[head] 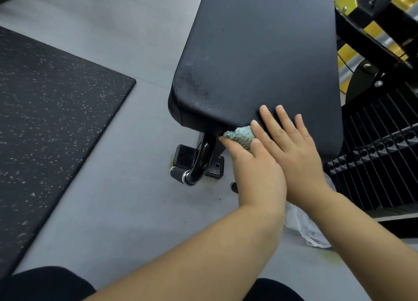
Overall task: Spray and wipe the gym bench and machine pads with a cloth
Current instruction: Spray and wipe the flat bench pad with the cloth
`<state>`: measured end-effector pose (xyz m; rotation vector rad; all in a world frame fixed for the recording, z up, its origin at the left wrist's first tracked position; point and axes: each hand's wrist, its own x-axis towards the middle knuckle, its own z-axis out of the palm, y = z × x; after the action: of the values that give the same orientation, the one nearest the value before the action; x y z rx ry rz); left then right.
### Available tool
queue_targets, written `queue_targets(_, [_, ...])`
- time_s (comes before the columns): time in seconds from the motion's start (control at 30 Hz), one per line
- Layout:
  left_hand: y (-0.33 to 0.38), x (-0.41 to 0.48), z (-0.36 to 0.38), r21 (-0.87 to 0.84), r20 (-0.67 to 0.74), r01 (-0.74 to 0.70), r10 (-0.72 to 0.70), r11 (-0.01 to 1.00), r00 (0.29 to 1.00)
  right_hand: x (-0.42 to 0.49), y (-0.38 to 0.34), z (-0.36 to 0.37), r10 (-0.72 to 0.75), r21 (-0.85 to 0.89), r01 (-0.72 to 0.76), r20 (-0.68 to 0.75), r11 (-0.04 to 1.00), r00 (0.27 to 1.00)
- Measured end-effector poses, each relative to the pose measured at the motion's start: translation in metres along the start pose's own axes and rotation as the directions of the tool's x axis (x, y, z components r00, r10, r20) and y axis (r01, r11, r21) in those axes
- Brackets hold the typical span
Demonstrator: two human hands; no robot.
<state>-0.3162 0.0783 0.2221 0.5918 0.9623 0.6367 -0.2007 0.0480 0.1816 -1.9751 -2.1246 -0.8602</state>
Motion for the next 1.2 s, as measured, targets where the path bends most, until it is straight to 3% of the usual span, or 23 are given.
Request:
queue_targets(0.13, [0.001,0.015,-0.005,-0.082,-0.142,-0.071,0.059,0.994,0.988,0.014,-0.021,0.013,-0.002,0.02,0.005,-0.147,1.0,0.989])
queue_targets(0.3, [0.027,0.031,-0.047,-0.049,-0.333,-0.265,0.234,0.963,0.913,0.062,-0.065,0.025,-0.089,-0.035,0.084,-0.189,0.996,0.978])
queue_targets(0.43, [0.035,0.044,-0.062,-0.173,-0.42,-0.281,0.187,0.944,0.888,0.081,-0.08,0.017,-0.097,0.1,0.103,-0.068,0.99,0.993])
queue_targets(0.57, [0.024,0.035,-0.058,-0.139,-0.468,-0.328,0.23,0.935,0.853,0.068,-0.046,-0.021,-0.064,0.545,-0.069,0.221,0.836,0.973])
queue_targets(0.7, [0.025,0.044,-0.06,-0.118,-0.514,-0.345,0.24,0.931,0.823,0.076,-0.017,-0.024,0.077,0.501,-0.174,0.208,0.848,0.975])
queue_targets(0.87, [0.042,0.071,-0.074,-0.038,-0.564,-0.363,0.28,0.931,0.777,0.089,-0.009,-0.007,0.126,0.418,-0.192,0.18,0.888,0.976])
queue_targets(1.0, [0.067,0.095,-0.082,0.098,-0.509,-0.409,0.399,0.907,0.763,0.088,-0.012,-0.003,0.142,0.398,-0.195,0.157,0.896,0.977])
queue_targets(1.13, [0.082,0.095,-0.086,0.288,-0.299,-0.451,0.527,0.845,0.796,0.093,-0.013,-0.004,0.158,0.381,-0.195,0.126,0.904,0.979])
queue_targets(1.2, [0.069,0.081,-0.085,0.281,-0.193,-0.445,0.504,0.85,0.842,0.103,-0.009,-0.007,0.118,0.345,-0.149,0.109,0.927,0.987])
